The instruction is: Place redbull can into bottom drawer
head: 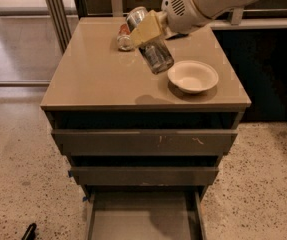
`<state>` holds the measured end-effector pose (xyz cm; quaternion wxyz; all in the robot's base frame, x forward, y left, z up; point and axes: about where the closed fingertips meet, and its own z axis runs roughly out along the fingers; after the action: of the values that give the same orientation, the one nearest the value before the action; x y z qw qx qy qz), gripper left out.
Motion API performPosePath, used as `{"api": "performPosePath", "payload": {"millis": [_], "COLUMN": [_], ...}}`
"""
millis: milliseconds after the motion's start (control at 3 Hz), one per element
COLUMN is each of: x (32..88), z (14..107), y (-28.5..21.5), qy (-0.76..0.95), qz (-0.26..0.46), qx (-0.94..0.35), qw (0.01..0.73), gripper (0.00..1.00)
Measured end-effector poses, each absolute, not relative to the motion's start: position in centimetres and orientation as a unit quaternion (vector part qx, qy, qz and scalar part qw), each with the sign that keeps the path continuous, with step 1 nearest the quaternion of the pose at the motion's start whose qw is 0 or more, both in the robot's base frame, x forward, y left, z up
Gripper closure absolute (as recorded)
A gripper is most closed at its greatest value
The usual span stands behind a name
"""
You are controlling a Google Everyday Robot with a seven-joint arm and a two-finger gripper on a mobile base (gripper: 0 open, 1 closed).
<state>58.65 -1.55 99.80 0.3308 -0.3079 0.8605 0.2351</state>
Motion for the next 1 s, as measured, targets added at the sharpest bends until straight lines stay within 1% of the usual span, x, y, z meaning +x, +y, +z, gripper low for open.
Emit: {"api": "performPosePath", "payload": {"millis": [333,667,1000], "x": [55.3,54.7,54.7], "z": [97.1,95.0,95.1], "y": [-1.6,-1.7,-1.7], "qy": [0.874,0.881,0.881], "qz": [0.251,0.247,0.247], "qx": [-0.262,-0.261,-0.261], "qw": [0.323,0.307,0.308], "gripper": [1.00,1.00,1.00]}}
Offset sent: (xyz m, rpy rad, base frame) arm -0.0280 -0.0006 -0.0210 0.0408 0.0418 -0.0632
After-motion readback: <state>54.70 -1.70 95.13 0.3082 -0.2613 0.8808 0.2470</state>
